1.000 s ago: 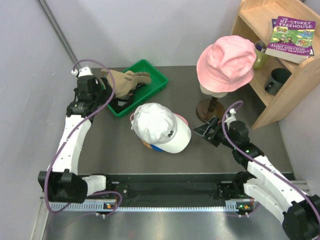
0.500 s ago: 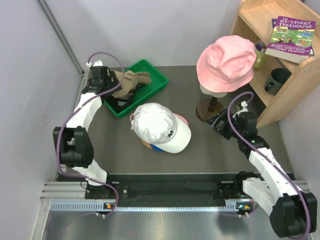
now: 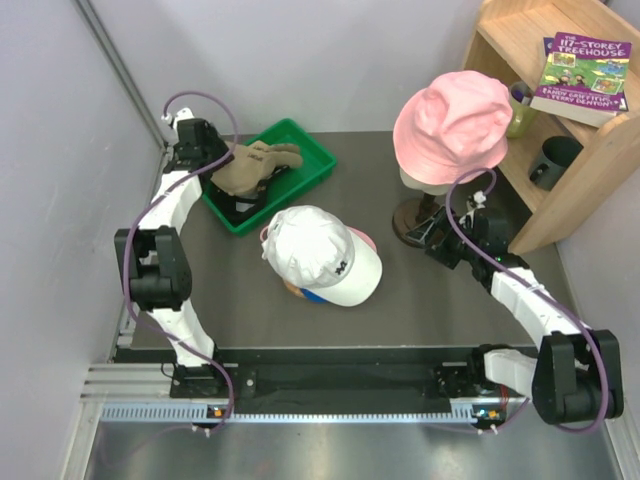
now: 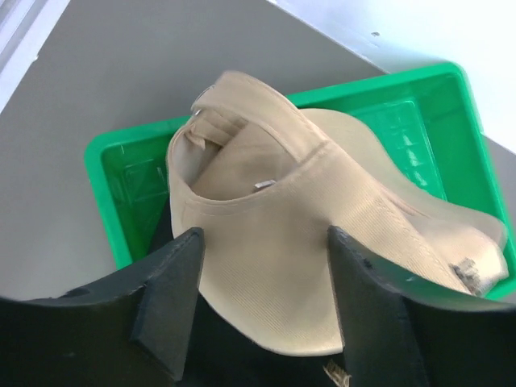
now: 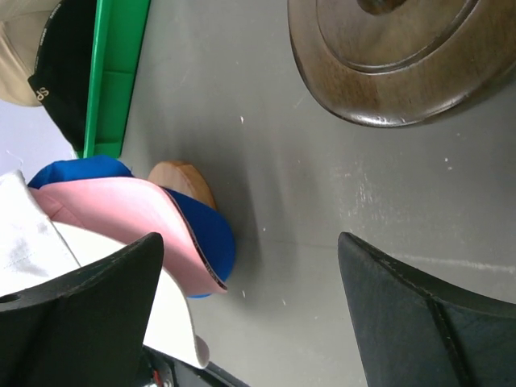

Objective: Stack the hats

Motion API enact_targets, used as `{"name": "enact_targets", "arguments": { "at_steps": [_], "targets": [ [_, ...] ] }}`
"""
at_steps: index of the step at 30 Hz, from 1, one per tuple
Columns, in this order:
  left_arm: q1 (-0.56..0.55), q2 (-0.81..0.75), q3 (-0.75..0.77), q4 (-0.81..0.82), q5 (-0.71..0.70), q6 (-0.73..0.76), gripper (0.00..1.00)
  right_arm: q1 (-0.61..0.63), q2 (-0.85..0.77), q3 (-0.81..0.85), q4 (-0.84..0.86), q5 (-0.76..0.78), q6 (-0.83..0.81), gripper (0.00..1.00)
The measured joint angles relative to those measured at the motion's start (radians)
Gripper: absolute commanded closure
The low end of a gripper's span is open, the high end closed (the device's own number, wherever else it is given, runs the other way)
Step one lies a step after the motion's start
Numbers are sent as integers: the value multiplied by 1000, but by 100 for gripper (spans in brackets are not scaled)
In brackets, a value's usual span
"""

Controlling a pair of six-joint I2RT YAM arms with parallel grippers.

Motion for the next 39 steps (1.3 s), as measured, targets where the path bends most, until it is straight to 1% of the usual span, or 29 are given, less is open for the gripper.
{"name": "enact_targets", "arguments": {
  "at_steps": [1,2,3,5,6,7,8,14,15,16,17,20,22,23,26,30,32,36,37,39],
  "targets": [
    [6,19,11,2,7,-5,42,-2,12,4,5,-7,-2,12],
    [10,35,17,3,11,-8,48,-3,23,5,16,-11,-4,12],
    [13,47,20,4,17,-11,60,-5,29,6,19,-14,-5,12],
    [18,62,20,8,29,-17,74,-8,43,12,25,-19,-7,12],
    [20,66,20,9,33,-20,90,-10,49,16,25,-22,-8,12],
    [20,69,20,11,40,-19,96,-12,52,18,31,-23,-9,12],
    [20,70,21,15,44,-26,100,-13,54,19,33,-25,-11,12],
    [19,71,23,39,71,-18,100,-22,61,37,39,-40,-24,12],
    [19,71,23,39,71,-18,97,-23,61,37,40,-42,-25,11],
    [19,71,23,39,69,-18,82,-24,61,37,40,-43,-26,12],
    [20,71,23,39,69,-18,76,-24,61,37,40,-44,-26,12],
    [24,60,14,53,77,-18,50,-25,57,37,39,-47,-32,12],
    [32,48,13,62,88,-27,41,-26,49,37,38,-48,-34,12],
    [38,42,13,72,94,-35,34,-28,44,37,38,-49,-35,12],
    [61,32,14,110,113,-59,27,-32,31,37,38,-51,-41,12],
    [81,50,49,121,147,-87,23,-36,30,37,38,-60,-43,12],
    [86,76,82,137,175,-104,23,-36,31,37,38,-66,-43,12],
    [87,151,121,184,234,-139,35,-36,39,37,39,-76,-44,12],
    [87,164,121,190,243,-146,40,-36,42,37,39,-77,-44,12],
    [85,196,121,193,254,-162,43,-36,46,37,39,-81,-45,12]
  ]
}}
